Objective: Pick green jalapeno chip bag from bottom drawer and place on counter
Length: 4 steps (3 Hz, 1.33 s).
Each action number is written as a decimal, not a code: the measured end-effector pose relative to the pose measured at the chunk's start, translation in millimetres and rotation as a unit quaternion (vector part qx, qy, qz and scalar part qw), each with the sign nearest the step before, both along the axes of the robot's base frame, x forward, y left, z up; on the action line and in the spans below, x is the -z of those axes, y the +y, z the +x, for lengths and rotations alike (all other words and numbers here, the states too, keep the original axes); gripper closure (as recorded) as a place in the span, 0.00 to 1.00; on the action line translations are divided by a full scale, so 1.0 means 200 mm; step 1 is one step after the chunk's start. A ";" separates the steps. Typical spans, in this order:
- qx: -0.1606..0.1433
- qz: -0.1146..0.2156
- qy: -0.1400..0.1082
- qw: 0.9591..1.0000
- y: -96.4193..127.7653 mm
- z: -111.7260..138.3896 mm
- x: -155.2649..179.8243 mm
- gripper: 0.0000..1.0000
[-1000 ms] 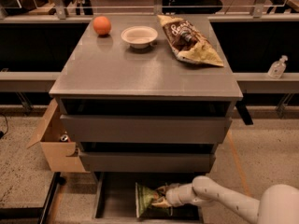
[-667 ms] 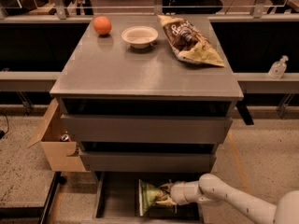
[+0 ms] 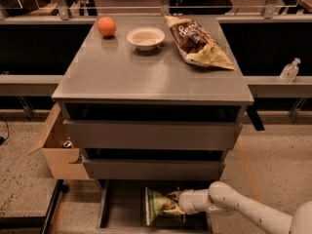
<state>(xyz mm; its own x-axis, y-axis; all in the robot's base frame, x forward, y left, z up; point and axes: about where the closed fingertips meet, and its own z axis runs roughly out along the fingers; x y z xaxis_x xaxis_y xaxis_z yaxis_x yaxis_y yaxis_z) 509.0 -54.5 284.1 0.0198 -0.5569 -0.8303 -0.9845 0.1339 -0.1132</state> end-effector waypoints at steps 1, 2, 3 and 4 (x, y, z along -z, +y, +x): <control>0.014 -0.008 -0.031 0.999 -0.09 -0.03 -0.14 1.00; 0.043 -0.024 -0.091 0.995 -0.25 -0.10 -0.37 1.00; 0.067 -0.047 -0.149 0.985 -0.37 -0.16 -0.58 1.00; 0.079 -0.080 -0.205 0.972 -0.44 -0.20 -0.85 1.00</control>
Offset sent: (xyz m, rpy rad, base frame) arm -0.0396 -0.0969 0.1293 -0.0915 -0.3242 -0.1753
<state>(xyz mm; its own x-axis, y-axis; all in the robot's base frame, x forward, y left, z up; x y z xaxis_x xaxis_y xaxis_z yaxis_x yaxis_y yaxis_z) 469.1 -142.6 453.9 0.2352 -0.7015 -0.6727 -0.8205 0.2276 -0.5243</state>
